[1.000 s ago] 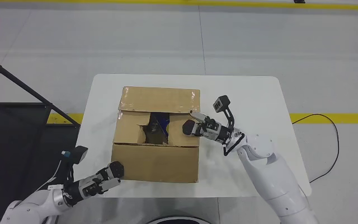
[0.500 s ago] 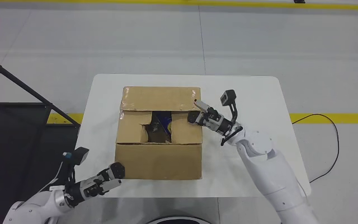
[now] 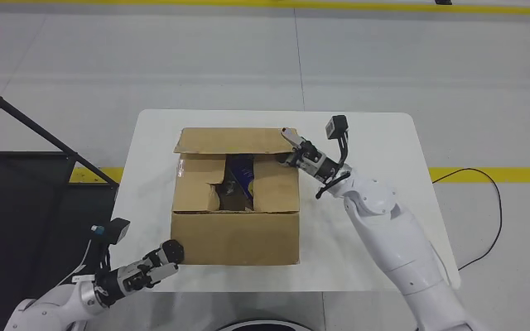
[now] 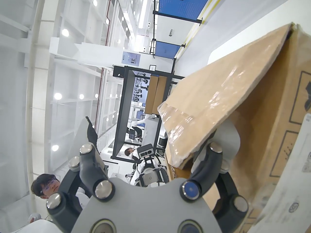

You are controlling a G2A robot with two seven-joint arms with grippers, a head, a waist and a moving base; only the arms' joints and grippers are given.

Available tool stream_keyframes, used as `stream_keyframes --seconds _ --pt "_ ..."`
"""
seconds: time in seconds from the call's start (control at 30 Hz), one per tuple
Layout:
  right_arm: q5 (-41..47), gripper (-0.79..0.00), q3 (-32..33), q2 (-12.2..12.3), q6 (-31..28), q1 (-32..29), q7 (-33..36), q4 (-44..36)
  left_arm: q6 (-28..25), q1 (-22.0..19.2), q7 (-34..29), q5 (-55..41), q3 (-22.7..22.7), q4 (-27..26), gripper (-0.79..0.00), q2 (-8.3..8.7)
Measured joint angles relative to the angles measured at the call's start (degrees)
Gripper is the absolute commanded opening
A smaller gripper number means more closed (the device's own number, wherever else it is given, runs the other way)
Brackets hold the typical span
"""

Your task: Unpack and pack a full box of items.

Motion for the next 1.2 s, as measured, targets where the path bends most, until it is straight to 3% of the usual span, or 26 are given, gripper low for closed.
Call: stream_keyframes --seconds 0.5,1.03,1.07,1.13,1.2 --pt "-3.1 0.000 -2.1 -1.8 -1.4 5.7 -0.3 5.0 1.2 2.9 6.8 2.2 -5.2 -0.1 0.000 0.22" --pt "-5.8 0.000 -3.4 -3.4 -2.3 9.9 -0.5 10.3 8.2 3.2 1.6 -3.3 -0.6 -0.4 0.000 0.75" --pt "-6.3 0.000 -3.5 -3.5 -2.3 10.0 -0.9 10.5 8.8 3.1 1.9 -4.2 -0.3 -0.3 -0.049 0.75" --pt "-7.0 0.000 -3.5 -3.6 -2.4 10.2 -1.4 10.9 9.7 3.0 2.6 -5.6 0.0 -0.2 -0.345 0.72" --pt "-7.6 0.000 -3.5 -3.8 -2.6 10.2 -2.2 11.2 10.6 2.8 3.0 -6.9 0.3 0.0 -0.449 0.71"
